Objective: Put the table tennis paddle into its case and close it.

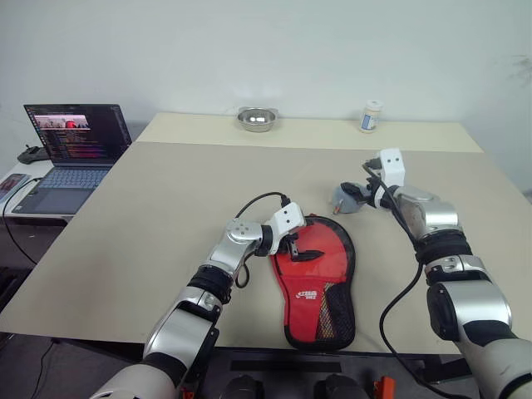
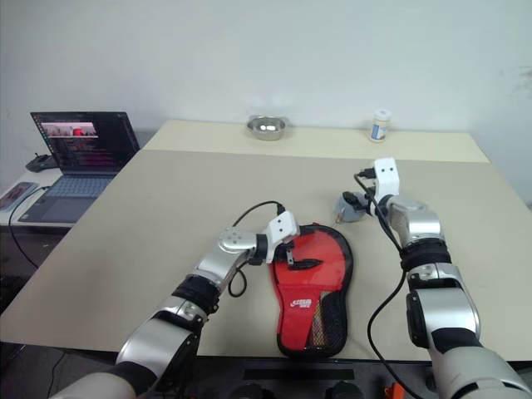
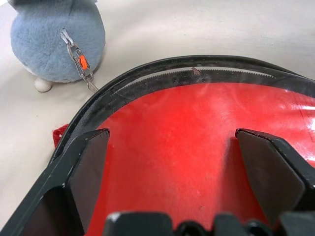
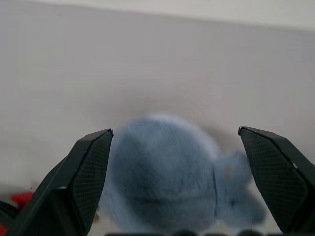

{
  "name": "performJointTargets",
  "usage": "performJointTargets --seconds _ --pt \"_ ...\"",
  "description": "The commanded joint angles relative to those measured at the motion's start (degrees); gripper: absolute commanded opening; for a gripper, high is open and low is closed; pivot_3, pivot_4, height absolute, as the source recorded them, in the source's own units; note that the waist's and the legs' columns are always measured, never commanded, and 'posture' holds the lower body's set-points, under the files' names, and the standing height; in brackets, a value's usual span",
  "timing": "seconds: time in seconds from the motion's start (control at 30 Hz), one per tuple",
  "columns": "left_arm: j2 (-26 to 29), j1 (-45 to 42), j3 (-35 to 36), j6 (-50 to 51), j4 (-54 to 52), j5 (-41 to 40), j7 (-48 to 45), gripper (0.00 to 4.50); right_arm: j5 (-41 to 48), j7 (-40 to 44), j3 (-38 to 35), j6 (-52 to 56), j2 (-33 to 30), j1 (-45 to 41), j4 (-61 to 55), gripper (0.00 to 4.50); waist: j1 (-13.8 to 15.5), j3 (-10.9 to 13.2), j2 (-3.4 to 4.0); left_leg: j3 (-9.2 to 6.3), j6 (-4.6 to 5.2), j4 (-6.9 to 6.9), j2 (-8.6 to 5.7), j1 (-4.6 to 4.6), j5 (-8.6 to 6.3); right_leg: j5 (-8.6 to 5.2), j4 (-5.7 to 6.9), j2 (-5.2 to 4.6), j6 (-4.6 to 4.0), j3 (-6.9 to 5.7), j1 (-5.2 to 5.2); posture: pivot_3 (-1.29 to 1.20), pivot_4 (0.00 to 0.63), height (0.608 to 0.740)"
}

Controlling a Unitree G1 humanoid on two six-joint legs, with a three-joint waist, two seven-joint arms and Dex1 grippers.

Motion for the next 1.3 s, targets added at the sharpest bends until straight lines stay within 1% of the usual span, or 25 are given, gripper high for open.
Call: performJointTargets --seconds 0.03,0.1,0.2,0.23,0.37,0.47,0.53,0.6,0.63,0.7,0.9,1.03,1.2,1.3 --pt "0.15 1.59 -1.90 0.50 0.24 0.96 -0.88 4.45 0.29 0.88 -1.08 -2.12 0.94 -3.11 3.16 4.50 -0.11 -0.01 0.01 0.01 0.00 0.00 0.01 0.02 0.00 0.00 0.02 0.00 0.00 0.01 0.00 0.00 0.150 0.740" --pt "0.09 1.81 -2.07 0.57 0.23 0.54 -2.06 4.45 0.23 1.09 -1.38 -2.00 1.22 -3.50 4.43 4.50 -0.17 -0.01 0.03 0.03 0.00 0.00 0.02 0.06 0.00 0.00 0.07 0.00 0.00 0.03 0.00 0.00 0.150 0.740" --pt "-0.13 1.83 -2.42 0.16 0.96 0.70 -2.18 4.50 0.07 0.94 -1.57 -2.37 1.53 -3.64 5.00 3.91 -0.16 -0.02 0.03 0.03 0.00 0.00 0.02 0.07 0.00 0.00 0.06 0.00 0.00 0.02 0.01 0.00 0.150 0.740" --pt "-0.30 1.69 -2.49 -0.10 1.59 0.88 -1.89 4.50 0.05 0.86 -1.63 -2.28 1.67 -3.58 4.87 3.64 -0.16 -0.02 0.04 0.03 0.00 0.00 0.02 0.07 0.00 0.00 0.05 0.00 0.00 0.02 0.02 0.00 0.150 0.740" --pt "-0.98 1.16 -2.73 -1.09 4.25 1.55 -0.88 4.50 0.04 0.86 -1.77 -1.33 2.13 -2.90 3.31 2.18 -0.15 -0.04 0.05 0.03 0.00 -0.01 0.02 0.07 0.00 0.00 0.05 -0.02 0.00 0.02 0.03 0.00 0.150 0.740" --pt "-1.48 1.08 -2.83 -1.88 6.41 1.84 -0.61 4.50 0.22 0.90 -1.85 -0.29 2.22 -2.15 1.43 1.20 -0.15 -0.06 0.07 0.03 0.00 0.00 0.01 0.11 0.00 0.00 0.05 -0.02 0.00 0.02 0.06 0.00 0.150 0.740" --pt "-1.79 1.05 -2.83 -2.42 8.18 2.08 -0.19 4.50 0.32 0.70 -1.94 0.60 2.08 -1.44 -0.43 0.70 -0.05 -0.07 0.08 0.02 0.00 0.00 0.01 0.12 0.00 0.00 0.05 -0.02 0.00 0.02 0.07 0.00 0.150 0.740" --pt "-1.98 1.18 -2.97 -2.85 10.12 2.36 -0.16 4.50 0.16 0.34 -1.84 1.72 1.61 -0.41 -3.14 0.36 0.03 -0.10 0.09 0.01 0.00 0.00 0.00 0.12 0.00 0.00 0.04 -0.03 0.00 0.01 0.09 0.00 0.150 0.740" --pt "-2.03 1.26 -3.06 -3.00 10.87 2.41 -0.39 4.50 0.01 0.19 -1.75 2.27 1.34 0.10 -4.47 0.26 0.06 -0.12 0.10 0.01 0.00 0.00 -0.01 0.12 0.00 0.00 0.03 -0.05 0.00 0.01 0.10 0.00 0.150 0.740" --pt "-2.11 1.45 -3.22 -3.60 12.88 2.71 -0.32 4.50 -1.19 0.00 -0.89 3.77 -0.25 2.18 -8.85 0.19 0.12 -0.14 0.12 -0.03 0.00 0.00 -0.01 0.19 0.00 0.00 -0.01 -0.06 0.00 0.00 0.22 0.00 0.150 0.740" --pt "-3.09 1.72 -3.42 -4.09 16.14 2.94 -0.46 4.50 -4.78 3.18 3.31 9.99 -8.53 13.67 -27.11 0.19 0.38 -0.35 0.25 -0.36 0.03 0.01 -0.06 0.30 -0.02 -0.01 -0.24 -0.09 0.01 -0.16 0.57 0.00 0.150 0.740" --pt "-3.84 1.58 -3.70 -4.45 17.54 3.29 -0.35 4.50 -4.48 6.04 3.96 16.78 -15.25 22.80 -42.16 0.19 0.98 -0.46 0.39 -0.50 0.03 0.02 -0.08 0.32 -0.02 -0.03 -0.28 -0.09 0.02 -0.29 0.66 0.00 0.150 0.740" --pt "-4.58 1.23 -3.79 -4.66 18.41 3.43 -0.33 4.50 -2.54 9.13 4.03 24.25 -20.94 30.46 -56.81 0.19 1.51 -0.52 0.43 -0.55 0.04 0.01 -0.10 0.31 -0.03 -0.06 -0.39 -0.09 0.06 -0.36 0.72 0.00 0.150 0.740" --pt "-5.20 0.97 -3.98 -4.78 19.19 3.64 -0.34 4.50 2.45 14.73 2.39 32.47 -27.13 38.05 -72.40 0.19 1.93 -0.58 0.51 -0.70 0.05 0.01 -0.10 0.25 -0.04 -0.11 -0.53 -0.09 0.14 -0.54 0.78 0.00 0.150 0.740"
